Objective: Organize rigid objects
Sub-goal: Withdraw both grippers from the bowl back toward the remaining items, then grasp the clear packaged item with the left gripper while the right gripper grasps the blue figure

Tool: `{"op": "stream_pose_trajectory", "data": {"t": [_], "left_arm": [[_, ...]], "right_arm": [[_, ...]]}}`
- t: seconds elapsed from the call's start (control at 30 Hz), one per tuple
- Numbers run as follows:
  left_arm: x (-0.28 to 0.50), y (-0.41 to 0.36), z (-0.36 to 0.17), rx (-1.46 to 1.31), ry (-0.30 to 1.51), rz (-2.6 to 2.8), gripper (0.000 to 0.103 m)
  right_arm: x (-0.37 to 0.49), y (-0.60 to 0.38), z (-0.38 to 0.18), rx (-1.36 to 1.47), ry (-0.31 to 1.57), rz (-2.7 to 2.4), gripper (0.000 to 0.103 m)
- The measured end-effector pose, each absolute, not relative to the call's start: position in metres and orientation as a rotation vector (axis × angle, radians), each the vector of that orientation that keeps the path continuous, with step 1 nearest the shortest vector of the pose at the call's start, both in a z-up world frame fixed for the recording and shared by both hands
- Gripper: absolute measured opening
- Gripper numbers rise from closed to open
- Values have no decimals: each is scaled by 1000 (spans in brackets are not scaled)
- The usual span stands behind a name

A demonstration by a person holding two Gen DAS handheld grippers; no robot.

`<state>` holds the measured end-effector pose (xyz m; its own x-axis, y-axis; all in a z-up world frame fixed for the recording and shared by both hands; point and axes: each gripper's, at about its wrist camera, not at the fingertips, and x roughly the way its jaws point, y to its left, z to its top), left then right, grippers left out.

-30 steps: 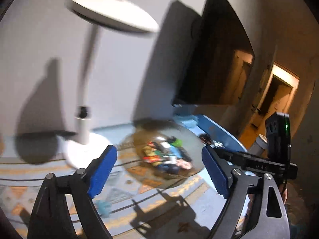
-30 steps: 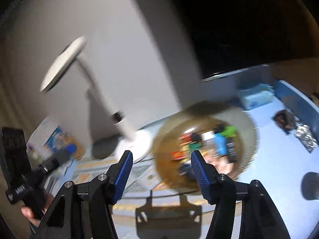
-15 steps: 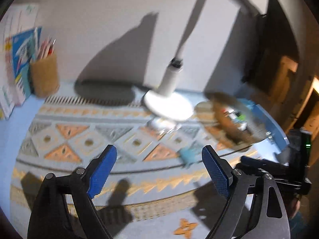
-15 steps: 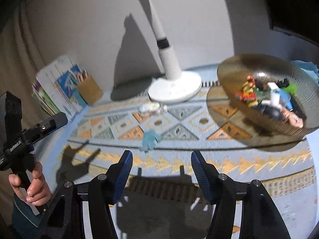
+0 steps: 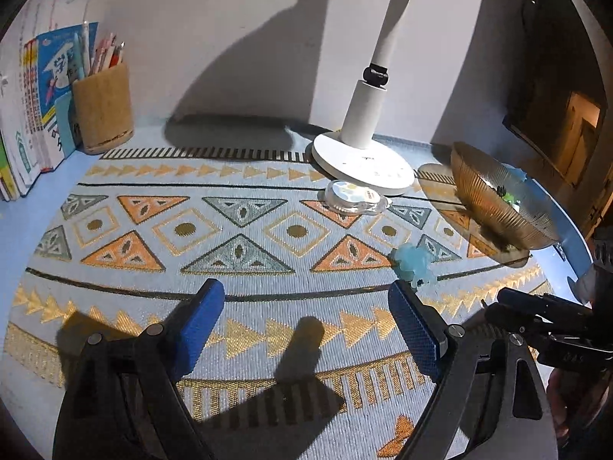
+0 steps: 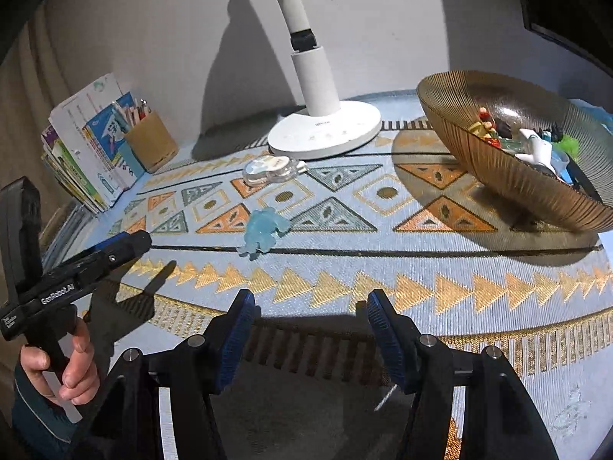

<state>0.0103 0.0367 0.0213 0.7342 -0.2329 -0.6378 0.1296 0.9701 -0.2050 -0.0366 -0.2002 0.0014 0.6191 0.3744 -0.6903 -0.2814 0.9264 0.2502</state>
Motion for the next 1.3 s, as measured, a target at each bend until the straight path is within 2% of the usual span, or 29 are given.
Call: {"op": "stream_pose_trajectory", "data": {"t": [0.13,0.2,0.33,0.47,0.6,0.73,0.8,0.83,0.87,1.03,1.13,1.3], "left_arm": [[17,41,18,-186,761,-210,87],[29,47,10,-213,846,-176,86],[58,54,11,-241,929,-234,86],[95,32,30,-103,897,-345,87],[138,-4,20,96,919,-372,86],[168,-23,8,119,927,-449,86],[176,-29,3,120,937,-491,84],[177,-32,4,113,937,-514,82],[176,-33,5,115,930,-528,81],[159,-44,11,129,936,-647,81],[144,-49,12,119,968,-755,80],[127,-65,18,236,913,-691,80]], "right_arm": [[-36,-195,1,92,826,370,59],[-34,-195,1,98,842,372,59],[-14,-173,3,54,958,404,59],[2,-147,14,-14,942,400,59],[24,-129,6,3,946,393,59],[30,-117,3,-32,917,376,59],[31,-113,2,-62,900,362,56],[31,-113,2,-65,893,354,48],[32,-113,0,-73,896,342,44],[32,-128,-3,-25,906,334,40],[22,-146,0,-4,901,309,24],[4,-189,7,73,872,263,24]]}}
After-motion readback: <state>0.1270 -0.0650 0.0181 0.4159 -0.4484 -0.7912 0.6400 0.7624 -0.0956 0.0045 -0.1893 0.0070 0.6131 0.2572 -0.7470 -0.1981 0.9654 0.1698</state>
